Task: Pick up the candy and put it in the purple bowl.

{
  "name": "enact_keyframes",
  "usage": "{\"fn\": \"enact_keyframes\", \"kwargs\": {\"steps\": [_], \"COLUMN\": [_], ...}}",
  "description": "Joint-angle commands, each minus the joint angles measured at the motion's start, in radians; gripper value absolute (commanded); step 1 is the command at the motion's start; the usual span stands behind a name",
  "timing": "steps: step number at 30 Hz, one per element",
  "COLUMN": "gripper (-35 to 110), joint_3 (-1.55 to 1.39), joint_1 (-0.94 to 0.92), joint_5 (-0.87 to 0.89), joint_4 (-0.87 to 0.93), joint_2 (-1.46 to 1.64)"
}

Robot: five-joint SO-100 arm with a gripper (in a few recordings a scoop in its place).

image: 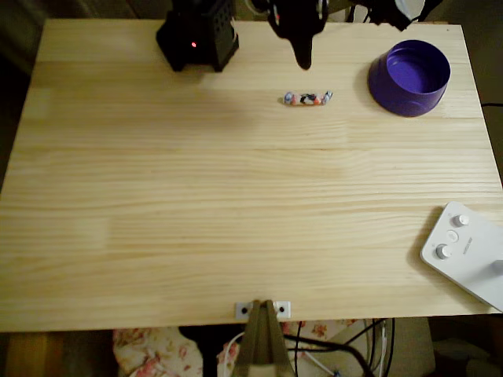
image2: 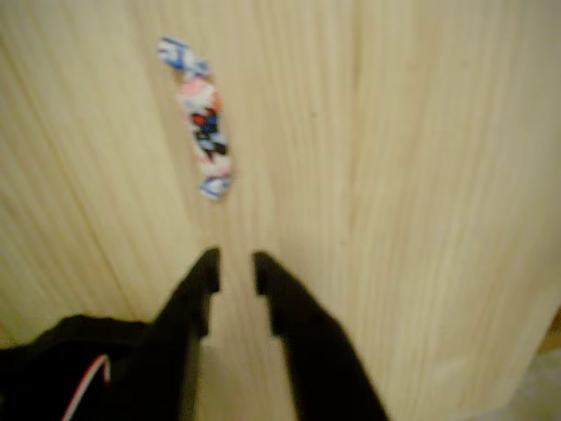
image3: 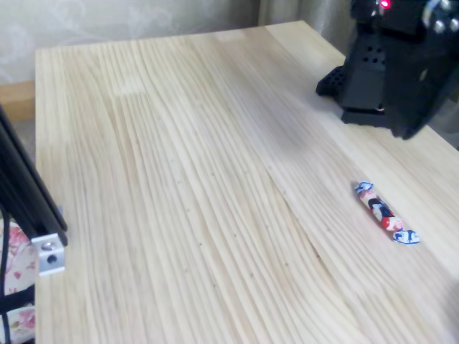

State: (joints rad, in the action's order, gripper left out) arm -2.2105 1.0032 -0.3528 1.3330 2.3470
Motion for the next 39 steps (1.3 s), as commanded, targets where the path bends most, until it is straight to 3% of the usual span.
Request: {"fn": "enact_keyframes", "kwargs": {"steps": [1,19,39], "gripper": [12,17,18], "joint_3": [-0.005,-0.075,-0.178], "joint_1": [0.017,0.126,0.089], "joint_5": [0.037,0.129,0.12], "joint_4": [-0.023,-0.282,-0.411], "joint_2": [-0.023,-0.255,-0.341]}}
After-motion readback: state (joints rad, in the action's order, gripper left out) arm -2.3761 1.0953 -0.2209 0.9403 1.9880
